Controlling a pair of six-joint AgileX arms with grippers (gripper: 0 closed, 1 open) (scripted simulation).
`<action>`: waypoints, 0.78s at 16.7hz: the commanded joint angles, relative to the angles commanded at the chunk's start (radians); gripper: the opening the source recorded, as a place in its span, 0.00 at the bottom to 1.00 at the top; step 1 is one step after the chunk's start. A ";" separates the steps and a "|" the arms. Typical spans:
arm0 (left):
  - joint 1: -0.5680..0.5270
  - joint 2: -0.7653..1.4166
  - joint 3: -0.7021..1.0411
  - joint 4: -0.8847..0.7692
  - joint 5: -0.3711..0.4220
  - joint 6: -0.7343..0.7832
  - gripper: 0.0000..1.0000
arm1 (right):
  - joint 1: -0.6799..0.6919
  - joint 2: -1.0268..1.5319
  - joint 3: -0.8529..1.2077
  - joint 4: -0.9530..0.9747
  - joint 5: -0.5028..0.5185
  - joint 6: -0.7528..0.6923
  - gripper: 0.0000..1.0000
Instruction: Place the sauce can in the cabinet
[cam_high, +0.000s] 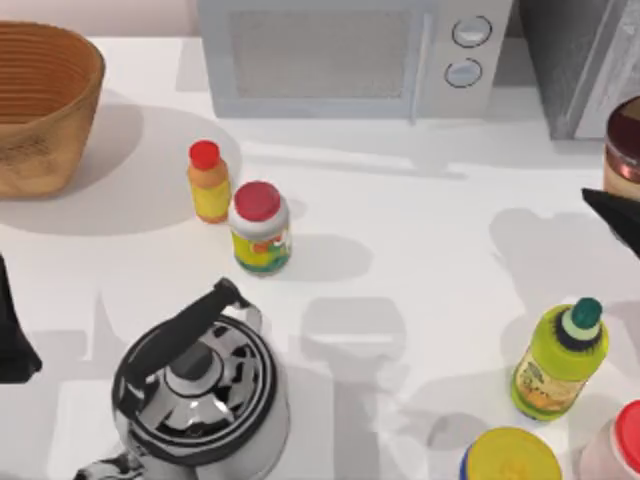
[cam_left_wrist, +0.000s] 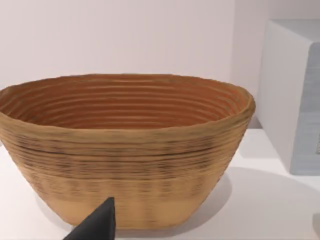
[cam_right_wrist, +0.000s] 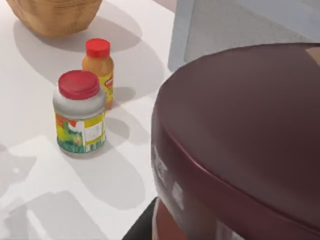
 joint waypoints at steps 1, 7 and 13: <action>0.000 0.000 0.000 0.000 0.000 0.000 1.00 | -0.004 -0.088 -0.055 0.004 0.066 0.035 0.00; 0.000 0.000 0.000 0.000 0.000 0.000 1.00 | -0.024 -0.594 -0.367 0.028 0.441 0.235 0.00; 0.000 0.000 0.000 0.000 0.000 0.000 1.00 | -0.031 -0.934 -0.576 0.046 0.686 0.377 0.00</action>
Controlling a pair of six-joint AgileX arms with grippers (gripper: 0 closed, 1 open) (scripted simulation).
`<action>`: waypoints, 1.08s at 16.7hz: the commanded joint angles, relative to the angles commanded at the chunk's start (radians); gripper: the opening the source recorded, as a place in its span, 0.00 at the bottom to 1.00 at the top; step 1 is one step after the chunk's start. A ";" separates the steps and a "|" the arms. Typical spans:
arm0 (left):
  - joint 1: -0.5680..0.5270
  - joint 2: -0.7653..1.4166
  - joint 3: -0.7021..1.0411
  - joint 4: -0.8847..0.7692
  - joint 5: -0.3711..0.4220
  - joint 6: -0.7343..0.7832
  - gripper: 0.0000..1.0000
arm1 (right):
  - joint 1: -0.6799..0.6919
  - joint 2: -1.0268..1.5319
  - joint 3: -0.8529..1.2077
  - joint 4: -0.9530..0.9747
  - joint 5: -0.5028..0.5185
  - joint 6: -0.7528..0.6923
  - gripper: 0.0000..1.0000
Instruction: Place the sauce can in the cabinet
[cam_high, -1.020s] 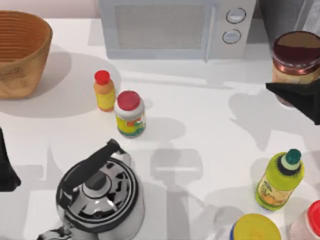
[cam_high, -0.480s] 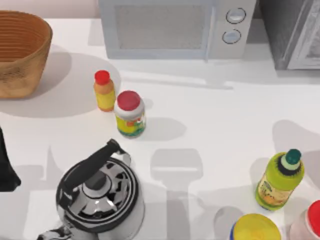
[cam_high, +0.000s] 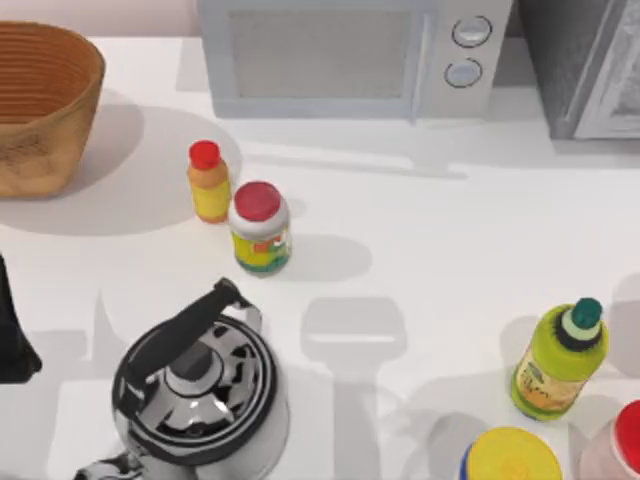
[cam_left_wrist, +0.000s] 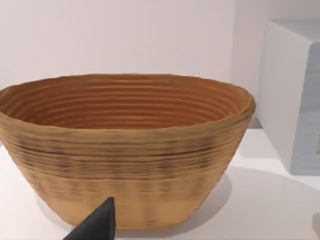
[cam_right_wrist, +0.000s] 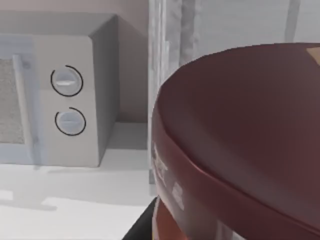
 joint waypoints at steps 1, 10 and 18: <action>0.000 0.000 0.000 0.000 0.000 0.000 1.00 | 0.000 -0.024 -0.017 0.001 0.017 0.012 0.00; 0.000 0.000 0.000 0.000 0.000 0.000 1.00 | 0.006 -0.007 0.003 -0.015 0.033 0.023 0.00; 0.000 0.000 0.000 0.000 0.000 0.000 1.00 | 0.071 0.410 0.549 -0.169 0.091 0.043 0.00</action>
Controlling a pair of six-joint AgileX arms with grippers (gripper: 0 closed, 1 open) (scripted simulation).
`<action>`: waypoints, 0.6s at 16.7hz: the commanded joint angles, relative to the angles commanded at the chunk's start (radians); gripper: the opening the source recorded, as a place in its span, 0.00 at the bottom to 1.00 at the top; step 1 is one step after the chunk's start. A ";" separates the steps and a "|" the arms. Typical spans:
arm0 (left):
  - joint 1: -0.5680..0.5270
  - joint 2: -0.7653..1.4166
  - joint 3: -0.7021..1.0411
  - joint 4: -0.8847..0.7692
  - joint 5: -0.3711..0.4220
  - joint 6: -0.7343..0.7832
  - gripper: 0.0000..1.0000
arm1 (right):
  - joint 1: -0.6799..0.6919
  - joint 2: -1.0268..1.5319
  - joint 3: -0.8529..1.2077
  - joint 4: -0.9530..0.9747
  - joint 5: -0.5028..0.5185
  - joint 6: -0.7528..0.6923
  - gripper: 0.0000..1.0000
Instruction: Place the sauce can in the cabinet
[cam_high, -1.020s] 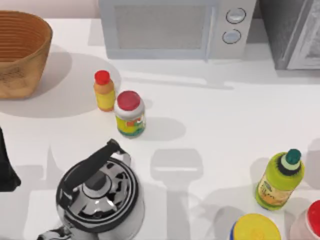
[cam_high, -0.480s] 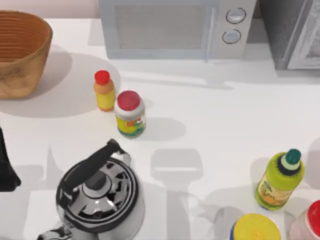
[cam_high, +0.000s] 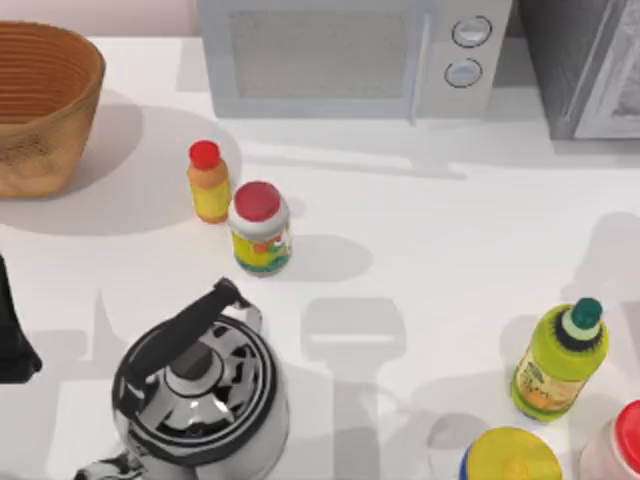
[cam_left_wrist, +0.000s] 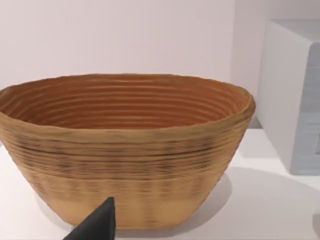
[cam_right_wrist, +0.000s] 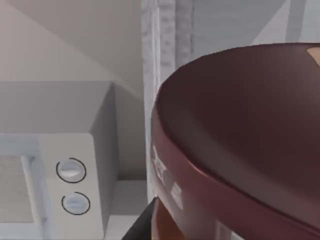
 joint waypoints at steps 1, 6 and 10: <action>0.000 0.000 0.000 0.000 0.000 0.000 1.00 | 0.009 0.071 0.108 -0.026 0.012 0.001 0.00; 0.000 0.000 0.000 0.000 0.000 0.000 1.00 | 0.049 0.430 0.640 -0.168 0.074 0.001 0.00; 0.000 0.000 0.000 0.000 0.000 0.000 1.00 | 0.083 0.673 0.978 -0.261 0.112 -0.004 0.00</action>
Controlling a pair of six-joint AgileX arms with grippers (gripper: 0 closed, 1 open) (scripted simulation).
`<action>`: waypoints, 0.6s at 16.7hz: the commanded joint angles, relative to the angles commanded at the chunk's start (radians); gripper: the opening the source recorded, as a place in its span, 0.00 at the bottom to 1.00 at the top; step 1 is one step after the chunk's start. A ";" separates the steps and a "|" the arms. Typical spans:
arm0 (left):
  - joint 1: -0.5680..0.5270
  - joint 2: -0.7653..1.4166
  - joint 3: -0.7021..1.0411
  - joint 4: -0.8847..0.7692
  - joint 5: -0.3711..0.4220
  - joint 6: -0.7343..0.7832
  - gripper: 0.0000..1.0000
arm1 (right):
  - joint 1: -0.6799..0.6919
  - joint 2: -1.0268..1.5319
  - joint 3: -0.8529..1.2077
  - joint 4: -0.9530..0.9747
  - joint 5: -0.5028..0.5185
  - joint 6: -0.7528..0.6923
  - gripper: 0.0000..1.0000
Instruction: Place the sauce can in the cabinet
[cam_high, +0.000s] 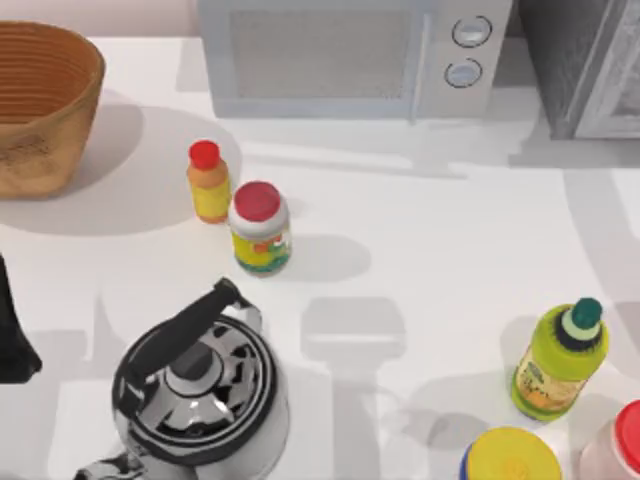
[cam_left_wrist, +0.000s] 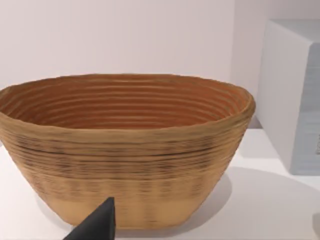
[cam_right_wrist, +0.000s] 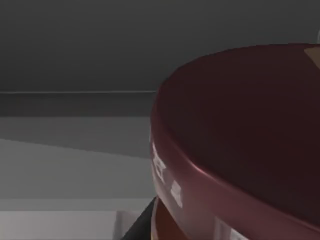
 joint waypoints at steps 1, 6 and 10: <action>0.000 0.000 0.000 0.000 0.000 0.000 1.00 | 0.008 0.049 0.069 -0.018 0.007 -0.001 0.00; 0.000 0.000 0.000 0.000 0.000 0.000 1.00 | 0.036 0.213 0.290 -0.080 0.026 -0.002 0.00; 0.000 0.000 0.000 0.000 0.000 0.000 1.00 | 0.038 0.227 0.308 -0.086 0.028 -0.002 0.00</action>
